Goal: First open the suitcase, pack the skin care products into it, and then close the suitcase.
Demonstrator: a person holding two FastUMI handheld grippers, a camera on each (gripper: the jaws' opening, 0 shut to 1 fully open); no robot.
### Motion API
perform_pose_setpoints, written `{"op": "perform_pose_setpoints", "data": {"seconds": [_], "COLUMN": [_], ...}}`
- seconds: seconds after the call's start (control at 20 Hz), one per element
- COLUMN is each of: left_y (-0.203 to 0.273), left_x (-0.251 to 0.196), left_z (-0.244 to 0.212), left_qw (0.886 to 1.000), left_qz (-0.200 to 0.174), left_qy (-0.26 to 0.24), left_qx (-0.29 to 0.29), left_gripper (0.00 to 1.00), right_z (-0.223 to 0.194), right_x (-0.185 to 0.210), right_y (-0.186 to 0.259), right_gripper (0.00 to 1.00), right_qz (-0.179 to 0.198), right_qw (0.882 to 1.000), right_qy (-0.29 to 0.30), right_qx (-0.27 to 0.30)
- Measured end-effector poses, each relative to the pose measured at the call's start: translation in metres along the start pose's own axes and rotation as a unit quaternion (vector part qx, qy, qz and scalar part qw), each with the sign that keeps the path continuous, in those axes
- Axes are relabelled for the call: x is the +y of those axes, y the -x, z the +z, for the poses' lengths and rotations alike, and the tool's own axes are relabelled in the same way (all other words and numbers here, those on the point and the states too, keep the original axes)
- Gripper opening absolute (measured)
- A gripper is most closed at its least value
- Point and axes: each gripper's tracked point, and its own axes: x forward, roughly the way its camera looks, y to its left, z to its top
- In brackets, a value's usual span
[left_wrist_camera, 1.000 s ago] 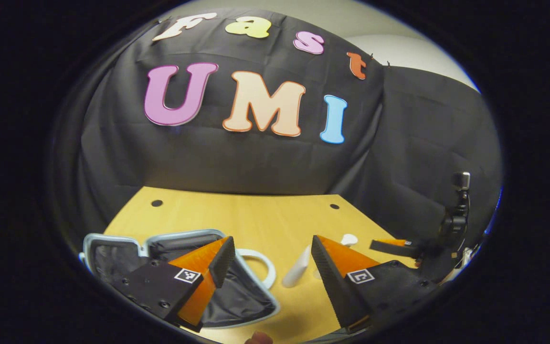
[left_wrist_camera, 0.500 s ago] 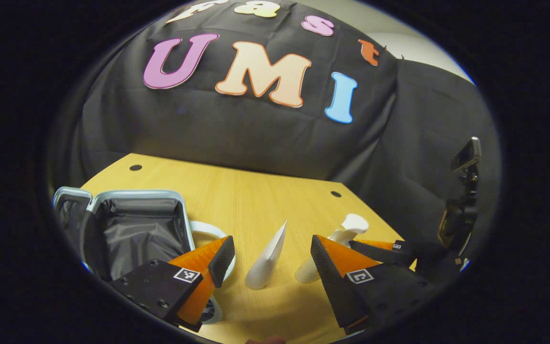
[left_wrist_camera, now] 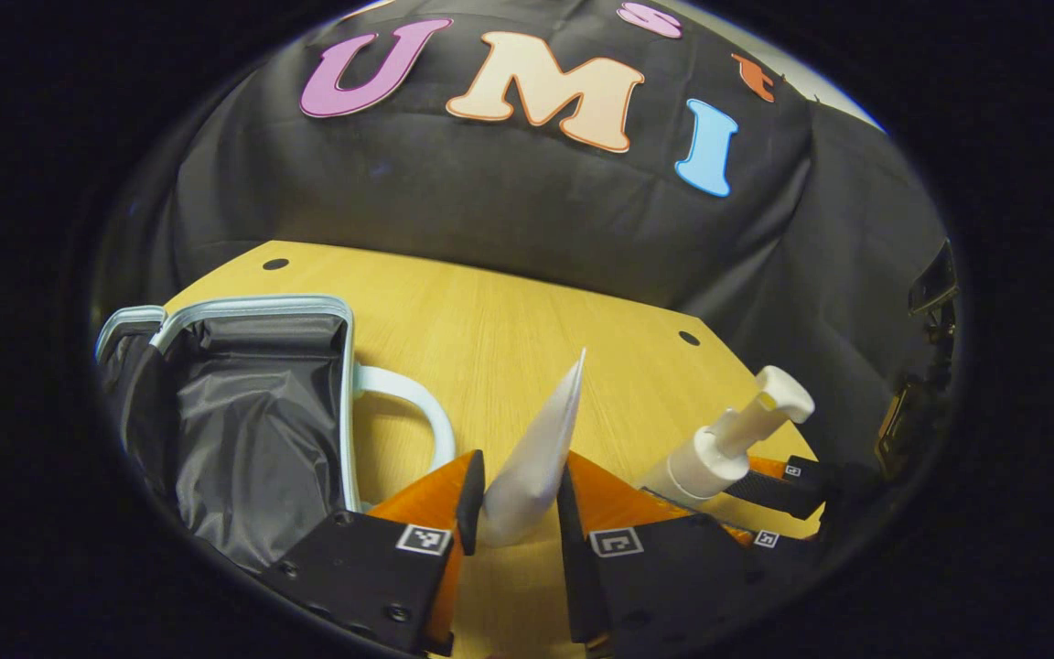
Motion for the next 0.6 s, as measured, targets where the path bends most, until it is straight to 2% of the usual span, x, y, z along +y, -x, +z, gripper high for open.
{"op": "perform_pose_setpoints", "data": {"seconds": [0.1,0.15,0.2,0.45,0.6], "left_y": [0.002,0.004,0.005,0.038,0.075], "left_x": [0.002,-0.001,-0.001,0.008,0.037], "left_z": [0.004,0.004,0.007,0.043,0.072], "left_qw": [1.0,1.0,1.0,1.0,0.999], "left_qz": [0.001,-0.004,-0.007,-0.001,0.026], "left_qy": [0.001,0.008,0.015,0.025,0.021], "left_qx": [0.003,0.005,0.006,-0.004,-0.008], "left_gripper": [0.34,0.3,0.29,0.28,0.29], "right_z": [0.001,0.0,0.001,-0.001,0.0], "right_x": [-0.004,-0.004,-0.004,-0.009,-0.013], "right_y": [-0.001,-0.001,-0.001,0.001,0.004], "right_gripper": [0.74,0.63,0.65,0.63,0.63], "right_qz": [-0.001,0.0,0.0,0.002,0.002], "right_qw": [1.0,1.0,1.0,1.0,1.0], "right_qy": [-0.001,0.0,0.002,-0.005,-0.016], "right_qx": [-0.001,-0.002,-0.002,0.003,0.012]}}
